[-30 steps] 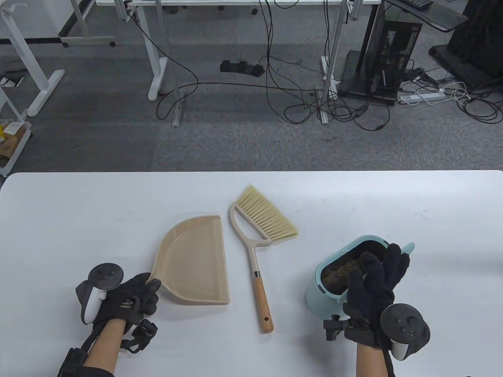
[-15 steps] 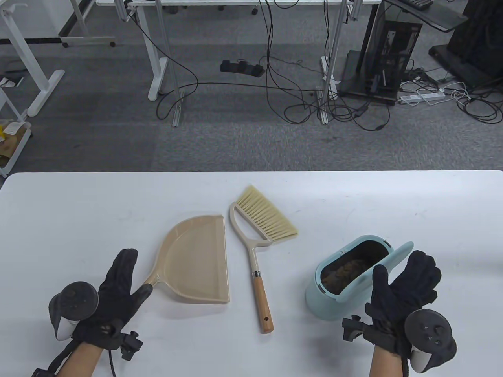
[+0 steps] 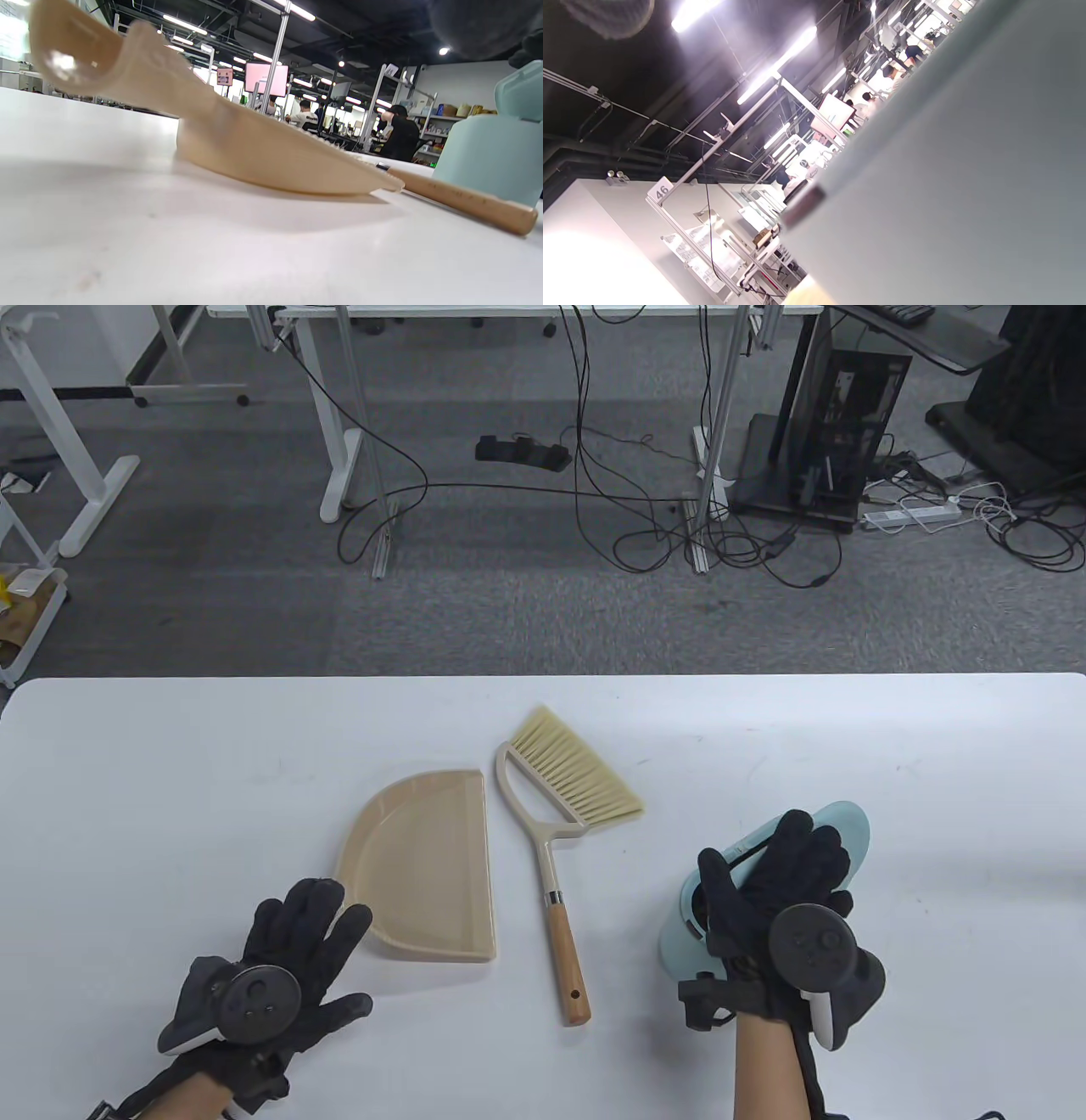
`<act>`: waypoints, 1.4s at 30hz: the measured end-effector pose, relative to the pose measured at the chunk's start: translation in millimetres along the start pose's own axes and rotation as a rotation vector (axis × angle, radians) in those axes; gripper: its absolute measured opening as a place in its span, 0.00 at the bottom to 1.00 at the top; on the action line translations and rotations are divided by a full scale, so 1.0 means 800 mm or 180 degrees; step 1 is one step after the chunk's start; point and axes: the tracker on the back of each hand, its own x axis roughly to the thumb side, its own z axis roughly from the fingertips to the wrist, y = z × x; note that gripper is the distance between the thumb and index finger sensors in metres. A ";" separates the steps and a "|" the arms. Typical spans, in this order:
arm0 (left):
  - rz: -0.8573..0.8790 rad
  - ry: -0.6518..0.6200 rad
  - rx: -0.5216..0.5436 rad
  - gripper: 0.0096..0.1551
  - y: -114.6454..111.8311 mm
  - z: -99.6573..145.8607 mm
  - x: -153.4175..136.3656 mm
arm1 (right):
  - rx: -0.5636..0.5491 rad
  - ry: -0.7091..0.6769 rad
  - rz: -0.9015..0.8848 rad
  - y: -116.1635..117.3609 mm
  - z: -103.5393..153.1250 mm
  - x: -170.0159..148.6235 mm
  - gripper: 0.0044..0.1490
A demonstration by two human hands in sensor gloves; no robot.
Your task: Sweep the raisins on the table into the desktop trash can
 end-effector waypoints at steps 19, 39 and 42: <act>-0.0590 -0.0237 -0.0411 0.52 -0.030 -0.002 0.025 | 0.0479 0.0404 0.1427 0.049 -0.019 0.009 0.54; -0.0481 -0.0084 -0.0372 0.52 -0.021 0.004 0.019 | 0.0882 0.0591 0.1506 0.052 -0.026 0.012 0.55; -0.0465 -0.0077 -0.0365 0.52 -0.021 0.003 0.018 | 0.0774 0.0543 0.1436 0.052 -0.025 0.011 0.55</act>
